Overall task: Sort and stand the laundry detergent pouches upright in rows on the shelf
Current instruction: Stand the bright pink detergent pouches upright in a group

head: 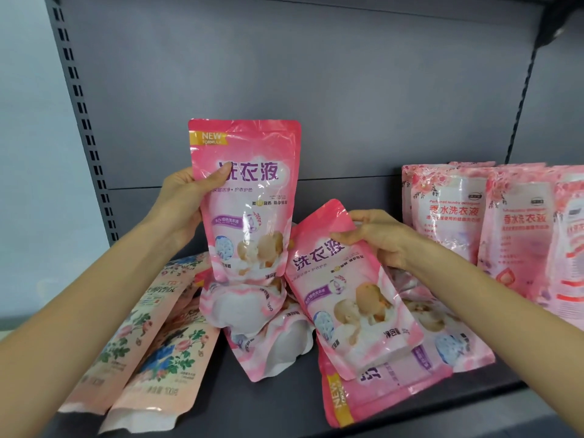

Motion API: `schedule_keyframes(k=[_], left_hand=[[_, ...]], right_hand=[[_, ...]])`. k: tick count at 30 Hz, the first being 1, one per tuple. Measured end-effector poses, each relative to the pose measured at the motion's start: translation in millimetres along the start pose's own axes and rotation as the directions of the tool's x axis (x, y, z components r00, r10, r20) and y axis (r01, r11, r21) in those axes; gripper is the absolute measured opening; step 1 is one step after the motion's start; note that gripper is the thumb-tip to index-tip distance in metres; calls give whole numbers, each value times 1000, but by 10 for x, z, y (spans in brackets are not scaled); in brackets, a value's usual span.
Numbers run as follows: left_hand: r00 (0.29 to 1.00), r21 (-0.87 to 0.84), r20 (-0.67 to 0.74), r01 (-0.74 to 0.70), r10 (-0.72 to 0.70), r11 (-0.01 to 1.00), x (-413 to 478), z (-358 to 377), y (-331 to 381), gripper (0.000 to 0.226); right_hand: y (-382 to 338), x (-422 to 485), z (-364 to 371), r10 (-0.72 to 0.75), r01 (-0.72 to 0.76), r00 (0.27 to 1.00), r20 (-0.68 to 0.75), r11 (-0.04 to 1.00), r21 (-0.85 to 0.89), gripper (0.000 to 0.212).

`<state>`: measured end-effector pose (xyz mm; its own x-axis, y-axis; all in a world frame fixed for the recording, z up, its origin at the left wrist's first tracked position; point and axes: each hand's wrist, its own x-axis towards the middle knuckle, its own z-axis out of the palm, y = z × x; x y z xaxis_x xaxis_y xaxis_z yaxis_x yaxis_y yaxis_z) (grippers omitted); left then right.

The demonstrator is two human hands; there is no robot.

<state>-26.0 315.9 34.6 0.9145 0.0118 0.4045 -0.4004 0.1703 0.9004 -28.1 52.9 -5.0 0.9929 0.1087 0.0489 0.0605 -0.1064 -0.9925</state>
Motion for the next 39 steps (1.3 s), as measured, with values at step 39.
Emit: schedule_keyframes(k=[39], left_hand=[[985, 495, 120, -167, 123, 853, 368, -90, 573, 26]], right_hand=[[-611, 159, 138, -464, 564, 813, -352, 777, 280, 17]])
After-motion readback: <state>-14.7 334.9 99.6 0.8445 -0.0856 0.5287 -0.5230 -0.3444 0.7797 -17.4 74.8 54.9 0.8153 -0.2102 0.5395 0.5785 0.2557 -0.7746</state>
